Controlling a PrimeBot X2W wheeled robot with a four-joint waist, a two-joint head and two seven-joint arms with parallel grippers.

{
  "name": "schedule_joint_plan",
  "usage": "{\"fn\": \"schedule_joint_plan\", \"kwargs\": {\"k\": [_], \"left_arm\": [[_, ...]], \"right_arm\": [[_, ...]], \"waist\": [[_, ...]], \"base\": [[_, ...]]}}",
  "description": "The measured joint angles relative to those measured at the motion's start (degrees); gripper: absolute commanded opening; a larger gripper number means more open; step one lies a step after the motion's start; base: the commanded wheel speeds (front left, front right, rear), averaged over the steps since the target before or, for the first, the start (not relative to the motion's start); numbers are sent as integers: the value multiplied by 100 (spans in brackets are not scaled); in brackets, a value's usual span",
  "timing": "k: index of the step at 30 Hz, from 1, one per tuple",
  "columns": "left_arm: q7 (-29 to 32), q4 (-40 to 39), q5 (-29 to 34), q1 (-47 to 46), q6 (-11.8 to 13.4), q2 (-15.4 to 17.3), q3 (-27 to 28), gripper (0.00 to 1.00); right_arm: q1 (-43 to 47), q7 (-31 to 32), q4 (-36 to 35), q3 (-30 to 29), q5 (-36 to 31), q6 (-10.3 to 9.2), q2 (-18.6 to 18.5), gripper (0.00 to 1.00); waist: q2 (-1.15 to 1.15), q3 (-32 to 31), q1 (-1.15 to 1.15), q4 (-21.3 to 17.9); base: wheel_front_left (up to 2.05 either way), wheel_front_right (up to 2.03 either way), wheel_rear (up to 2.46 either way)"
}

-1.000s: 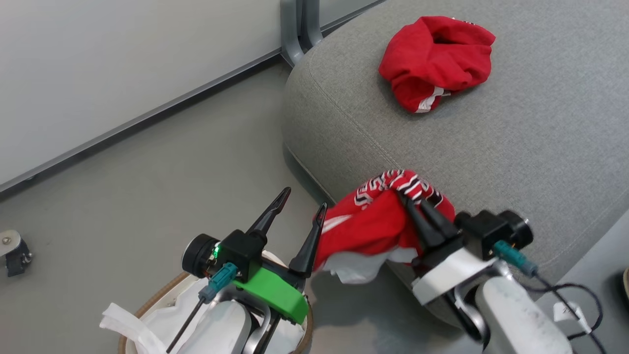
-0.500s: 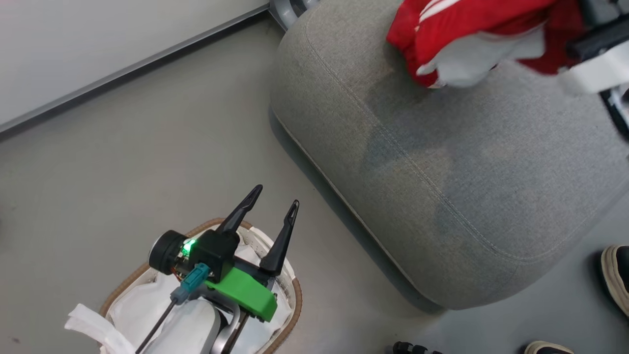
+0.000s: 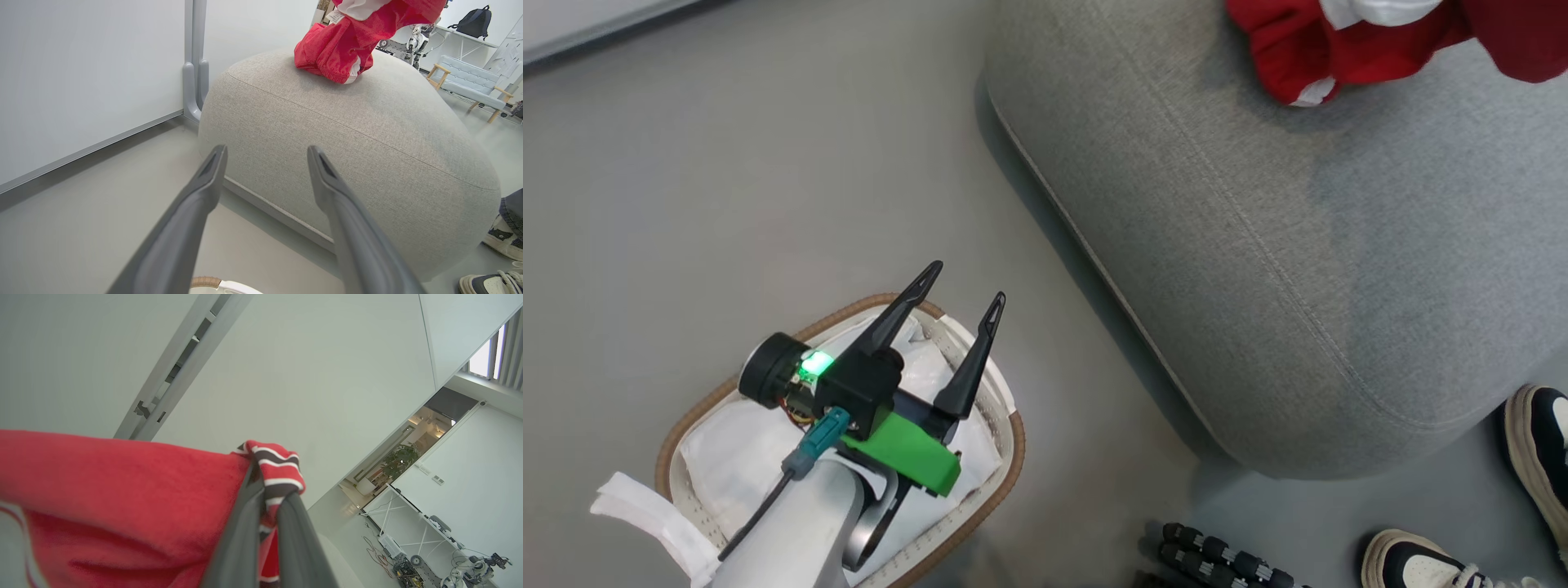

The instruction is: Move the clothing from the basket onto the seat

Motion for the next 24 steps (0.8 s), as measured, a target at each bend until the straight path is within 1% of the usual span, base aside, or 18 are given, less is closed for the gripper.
{"fn": "schedule_joint_plan", "kwargs": {"k": [5, 9, 13, 18, 23, 24], "left_arm": [[0, -96, 23, -286, 0, 129, -147, 100], [0, -137, 44, -527, 0, 190, -407, 100], [0, -156, 37, -698, 0, 157, -605, 100], [0, -156, 3, -774, 0, 74, -746, 100], [0, -151, -69, -773, 0, 15, -810, 100], [0, -154, -87, -767, 0, -19, -808, 100]], "right_arm": [[130, -26, 578, -976, -482, 0, 129, 0], [383, -62, 1091, -1670, -755, 0, 410, 0], [697, -98, 1616, -2317, -1040, 0, 708, 0], [927, -154, 2091, -3060, -1365, 0, 962, 0], [1138, -248, 2249, -3561, -1631, 0, 1110, 0], [1200, -250, 2258, -3587, -1674, 0, 1122, 44]], "waist": [[0, 391, 0, 233], [0, 650, 1, 479], [0, 831, 1, 740], [0, 939, 1, 1005], [0, 827, 1, 1111], [0, 785, 1, 1120]], "base": [[0, 0, 0], [0, 0, 0], [0, 0, 0], [0, 0, 0], [0, 0, 0], [0, 0, 0]]}}
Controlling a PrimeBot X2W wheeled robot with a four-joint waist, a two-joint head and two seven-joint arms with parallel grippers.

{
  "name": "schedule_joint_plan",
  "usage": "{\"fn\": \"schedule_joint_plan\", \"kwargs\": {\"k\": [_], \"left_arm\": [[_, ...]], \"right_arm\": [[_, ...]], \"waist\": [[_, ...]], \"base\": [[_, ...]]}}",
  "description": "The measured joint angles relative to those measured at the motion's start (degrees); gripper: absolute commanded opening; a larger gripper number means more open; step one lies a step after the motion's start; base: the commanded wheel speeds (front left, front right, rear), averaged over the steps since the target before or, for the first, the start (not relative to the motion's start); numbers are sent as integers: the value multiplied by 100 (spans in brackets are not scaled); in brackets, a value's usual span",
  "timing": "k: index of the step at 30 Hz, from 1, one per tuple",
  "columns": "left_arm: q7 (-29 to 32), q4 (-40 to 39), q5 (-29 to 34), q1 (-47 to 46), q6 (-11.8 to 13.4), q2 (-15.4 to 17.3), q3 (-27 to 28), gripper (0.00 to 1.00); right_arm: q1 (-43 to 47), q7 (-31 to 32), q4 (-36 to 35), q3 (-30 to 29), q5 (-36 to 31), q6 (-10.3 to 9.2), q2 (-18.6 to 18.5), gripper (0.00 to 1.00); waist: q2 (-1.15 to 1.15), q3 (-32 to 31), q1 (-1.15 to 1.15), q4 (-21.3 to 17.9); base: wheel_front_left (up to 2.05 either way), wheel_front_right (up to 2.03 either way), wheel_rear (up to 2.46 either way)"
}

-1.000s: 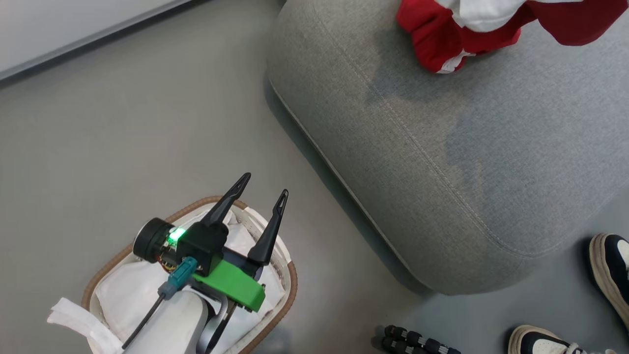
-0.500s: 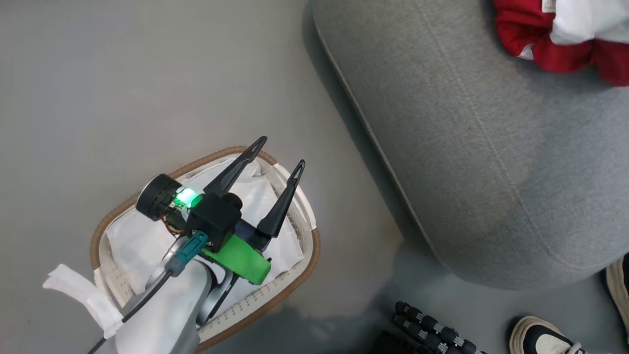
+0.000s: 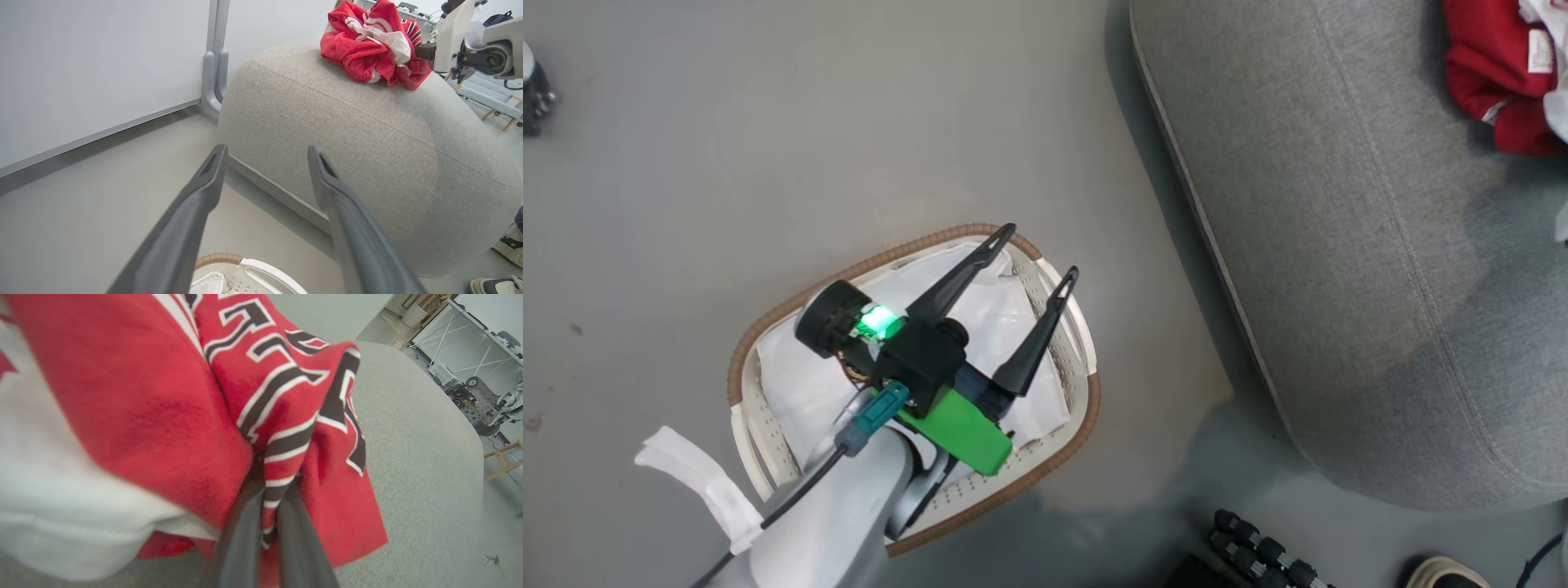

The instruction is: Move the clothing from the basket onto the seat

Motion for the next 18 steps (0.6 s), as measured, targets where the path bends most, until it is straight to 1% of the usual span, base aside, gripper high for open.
{"fn": "schedule_joint_plan", "kwargs": {"k": [1, 4, 7, 13, 18], "left_arm": [[0, -3, -23, 15, 0, -53, 4, 100], [0, 16, -68, 132, 0, -156, 55, 100], [0, 55, -111, 303, 0, -282, 165, 100], [0, 111, -147, 641, 0, -502, 375, 100], [0, 169, -109, 987, 0, -684, 735, 100]], "right_arm": [[73, -12, 10, -22, -18, 0, 22, 100], [286, -25, -78, 69, 38, 0, 103, 100], [593, -32, -416, 327, 202, 0, 169, 100], [1383, -32, -1339, 1049, 668, 0, 407, 100], [1995, -32, -2180, 1763, 1337, 0, 559, 100]], "waist": [[0, -62, 0, 9], [0, -275, 0, 19], [0, -542, 0, 3], [0, -1111, 0, -16], [0, -1583, 0, 26]], "base": [[0, 0, 0], [0, 0, 0], [0, 0, 0], [0, 0, 0], [0, 0, 0]]}}
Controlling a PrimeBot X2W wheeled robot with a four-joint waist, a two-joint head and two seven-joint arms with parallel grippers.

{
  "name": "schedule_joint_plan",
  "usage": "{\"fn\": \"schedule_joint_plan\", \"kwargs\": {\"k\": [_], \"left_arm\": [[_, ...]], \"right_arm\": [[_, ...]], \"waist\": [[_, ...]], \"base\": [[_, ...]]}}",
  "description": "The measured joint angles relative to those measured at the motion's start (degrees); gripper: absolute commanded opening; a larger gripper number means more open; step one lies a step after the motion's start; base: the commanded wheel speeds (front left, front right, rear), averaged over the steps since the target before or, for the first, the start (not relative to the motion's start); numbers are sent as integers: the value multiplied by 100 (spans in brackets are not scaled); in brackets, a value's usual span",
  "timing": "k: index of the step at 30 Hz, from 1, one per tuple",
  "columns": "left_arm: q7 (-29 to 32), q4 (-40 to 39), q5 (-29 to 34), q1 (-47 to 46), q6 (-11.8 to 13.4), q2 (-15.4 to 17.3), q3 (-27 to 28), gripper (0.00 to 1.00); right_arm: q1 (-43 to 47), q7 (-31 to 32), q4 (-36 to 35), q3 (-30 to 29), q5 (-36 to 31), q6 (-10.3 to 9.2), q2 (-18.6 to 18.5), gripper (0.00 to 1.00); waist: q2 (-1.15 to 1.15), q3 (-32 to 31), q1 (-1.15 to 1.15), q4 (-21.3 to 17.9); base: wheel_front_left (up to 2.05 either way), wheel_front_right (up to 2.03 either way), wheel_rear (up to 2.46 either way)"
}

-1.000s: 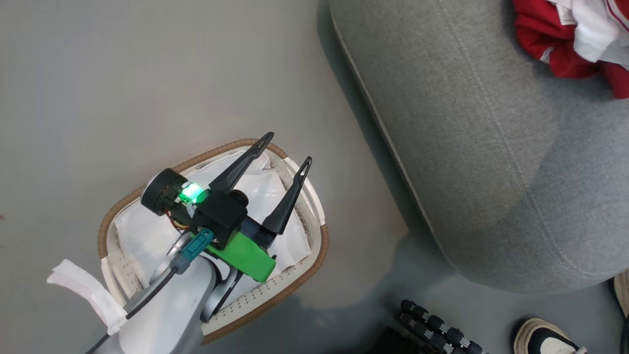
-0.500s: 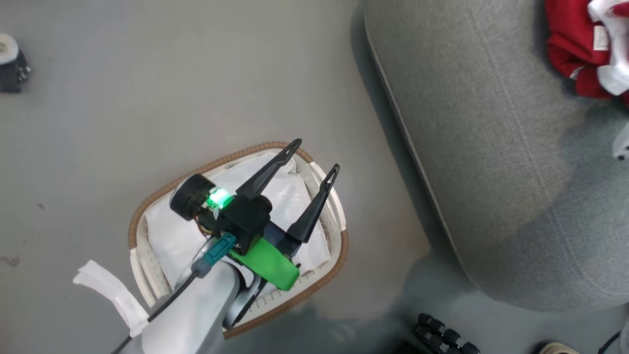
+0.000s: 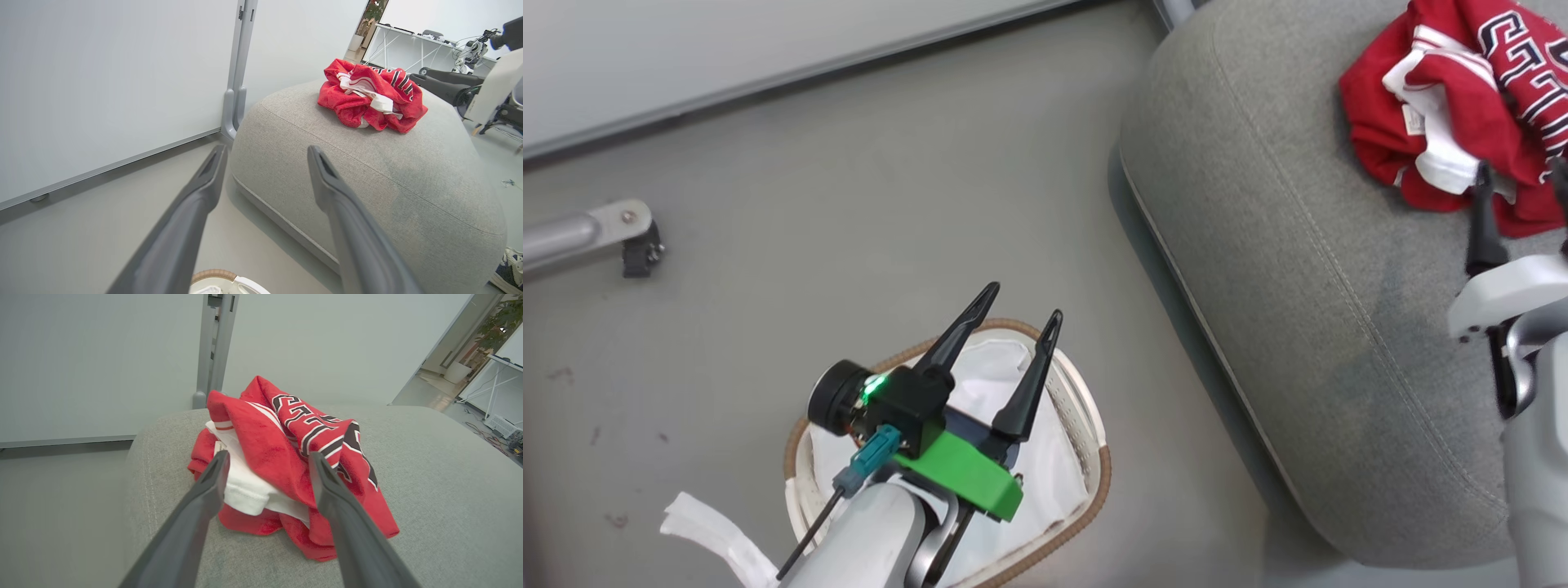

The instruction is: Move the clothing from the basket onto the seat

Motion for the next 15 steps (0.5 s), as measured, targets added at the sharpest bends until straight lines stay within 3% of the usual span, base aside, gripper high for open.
{"fn": "schedule_joint_plan", "kwargs": {"k": [7, 15], "left_arm": [[0, 153, 135, 400, 0, -167, 612, 100], [0, 271, 282, 777, 0, -291, 1427, 100]], "right_arm": [[557, 0, -811, 871, 695, 0, 187, 100], [905, 0, -1051, 1383, 1163, 0, 539, 100]], "waist": [[0, -528, 0, 217], [0, -860, 0, 760]], "base": [[0, 0, 0], [0, 0, 0]]}}
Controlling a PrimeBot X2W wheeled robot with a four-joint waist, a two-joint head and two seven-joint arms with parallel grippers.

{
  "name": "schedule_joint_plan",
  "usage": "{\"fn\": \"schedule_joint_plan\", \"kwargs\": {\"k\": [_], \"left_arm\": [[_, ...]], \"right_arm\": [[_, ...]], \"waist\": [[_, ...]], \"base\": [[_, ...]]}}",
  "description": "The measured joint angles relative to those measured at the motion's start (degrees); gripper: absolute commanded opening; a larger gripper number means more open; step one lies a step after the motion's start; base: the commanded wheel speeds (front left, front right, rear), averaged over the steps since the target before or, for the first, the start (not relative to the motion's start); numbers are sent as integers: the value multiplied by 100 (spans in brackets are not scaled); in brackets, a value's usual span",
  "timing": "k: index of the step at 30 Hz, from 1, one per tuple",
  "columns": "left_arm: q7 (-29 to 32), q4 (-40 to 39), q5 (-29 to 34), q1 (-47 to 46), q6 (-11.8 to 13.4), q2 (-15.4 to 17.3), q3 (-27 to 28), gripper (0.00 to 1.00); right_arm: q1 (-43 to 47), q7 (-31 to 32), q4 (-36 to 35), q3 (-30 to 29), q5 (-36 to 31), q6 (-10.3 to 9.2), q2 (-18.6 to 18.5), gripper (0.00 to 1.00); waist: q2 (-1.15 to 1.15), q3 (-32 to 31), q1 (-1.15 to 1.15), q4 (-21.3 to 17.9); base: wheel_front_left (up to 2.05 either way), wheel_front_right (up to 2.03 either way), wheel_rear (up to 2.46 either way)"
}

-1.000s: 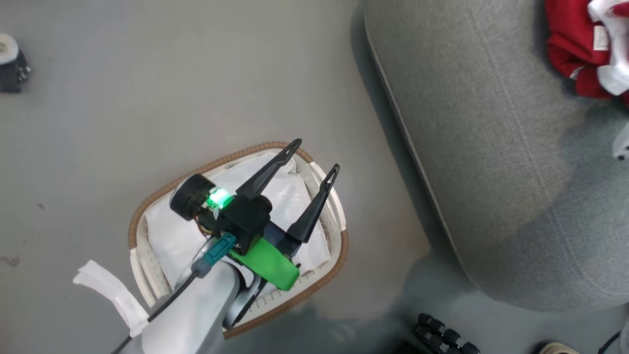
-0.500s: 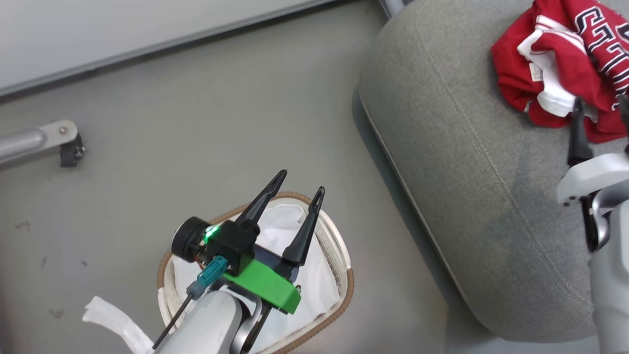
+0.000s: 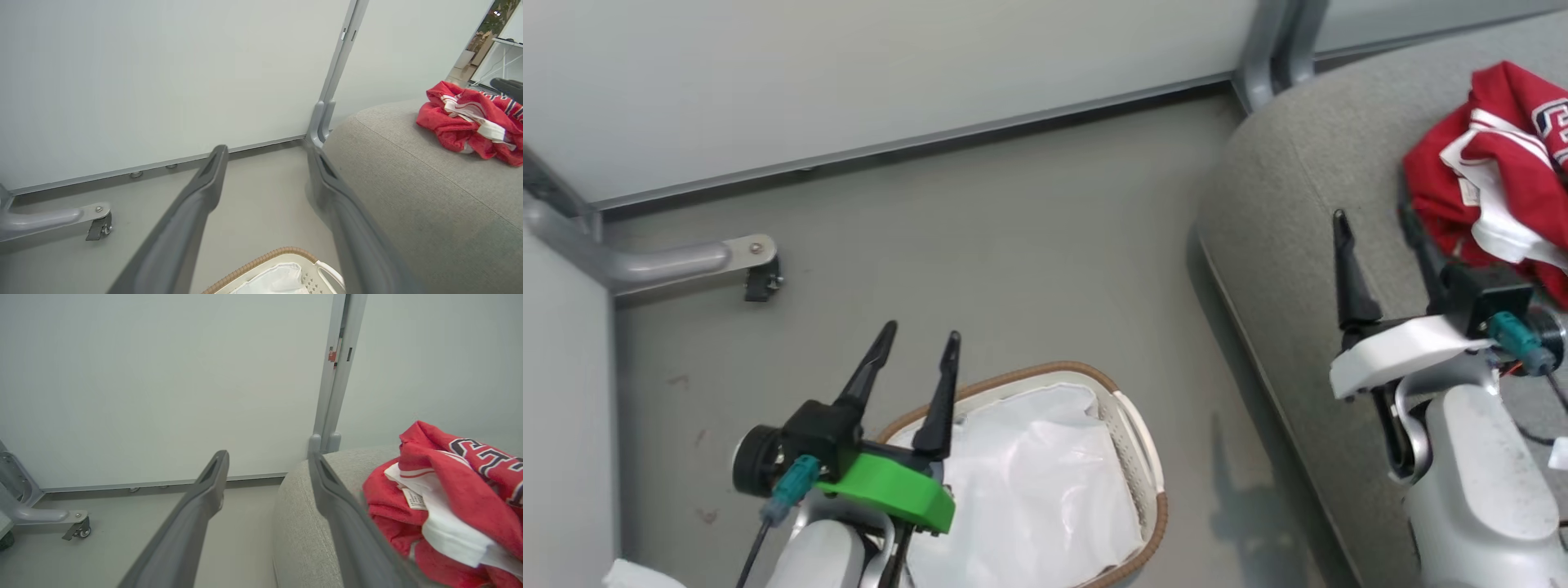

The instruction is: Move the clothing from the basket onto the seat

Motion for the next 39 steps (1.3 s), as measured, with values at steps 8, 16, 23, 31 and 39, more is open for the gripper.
{"fn": "schedule_joint_plan", "kwargs": {"k": [8, 16, 23, 31, 39], "left_arm": [[0, 259, 238, 307, 0, -115, 876, 100], [0, 448, 334, 734, 12, -167, 1417, 100], [0, 465, 281, 1044, 75, -171, 1558, 100], [3, 649, 164, 1208, 74, -181, 1593, 0], [219, 733, -450, 1221, 74, -198, 1670, 0]], "right_arm": [[420, 0, -10, 374, 40, 0, 135, 100], [932, 0, -1, 500, 232, -1, 163, 100], [1372, 0, 65, 524, 288, 0, 167, 100], [1563, 8, 193, 526, 316, 0, 189, 0], [1642, 238, 286, 437, 964, 0, 214, 0]], "waist": [[0, -277, 0, 523], [0, -667, 0, 848], [0, -962, 0, 1004], [0, -1043, 0, 1070], [0, -1049, 0, 1070]], "base": [[0, 0, 0], [0, 0, 0], [0, 0, 0], [0, 0, 0], [0, 0, 0]]}}
